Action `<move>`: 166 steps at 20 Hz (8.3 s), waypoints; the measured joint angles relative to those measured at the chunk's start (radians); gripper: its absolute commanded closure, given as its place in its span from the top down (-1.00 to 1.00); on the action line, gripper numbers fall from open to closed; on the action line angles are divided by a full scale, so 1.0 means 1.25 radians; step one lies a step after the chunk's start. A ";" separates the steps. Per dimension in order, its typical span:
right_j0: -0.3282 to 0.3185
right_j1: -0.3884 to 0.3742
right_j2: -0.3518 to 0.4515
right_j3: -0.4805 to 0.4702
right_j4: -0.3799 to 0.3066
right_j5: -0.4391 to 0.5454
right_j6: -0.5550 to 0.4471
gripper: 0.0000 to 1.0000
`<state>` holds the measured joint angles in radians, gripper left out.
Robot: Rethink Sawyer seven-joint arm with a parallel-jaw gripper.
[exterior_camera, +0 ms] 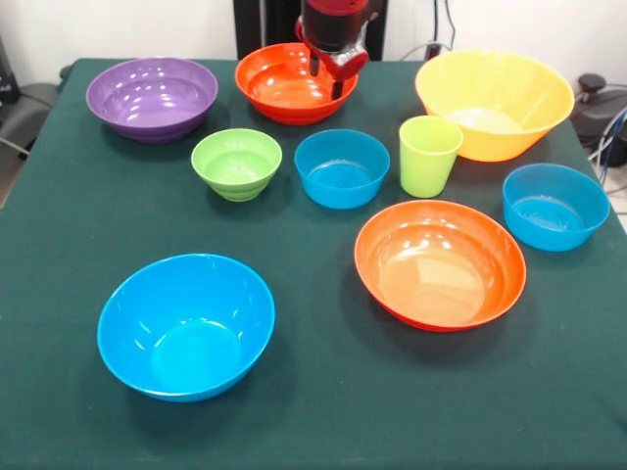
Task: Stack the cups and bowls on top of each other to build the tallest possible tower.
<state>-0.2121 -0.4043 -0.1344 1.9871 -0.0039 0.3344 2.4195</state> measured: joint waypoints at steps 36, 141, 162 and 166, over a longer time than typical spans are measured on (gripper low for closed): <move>0.130 -0.198 -0.001 0.016 0.105 0.001 0.000 1.00; 0.490 -0.025 -0.226 -0.184 0.525 0.136 0.134 -1.00; 0.402 -0.112 -0.338 -0.397 0.366 0.386 0.134 -1.00; 0.349 -0.101 -0.338 -0.468 0.341 0.386 0.134 -1.00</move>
<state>0.2238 -0.5300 -0.5566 1.4026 0.4229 0.8167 2.5869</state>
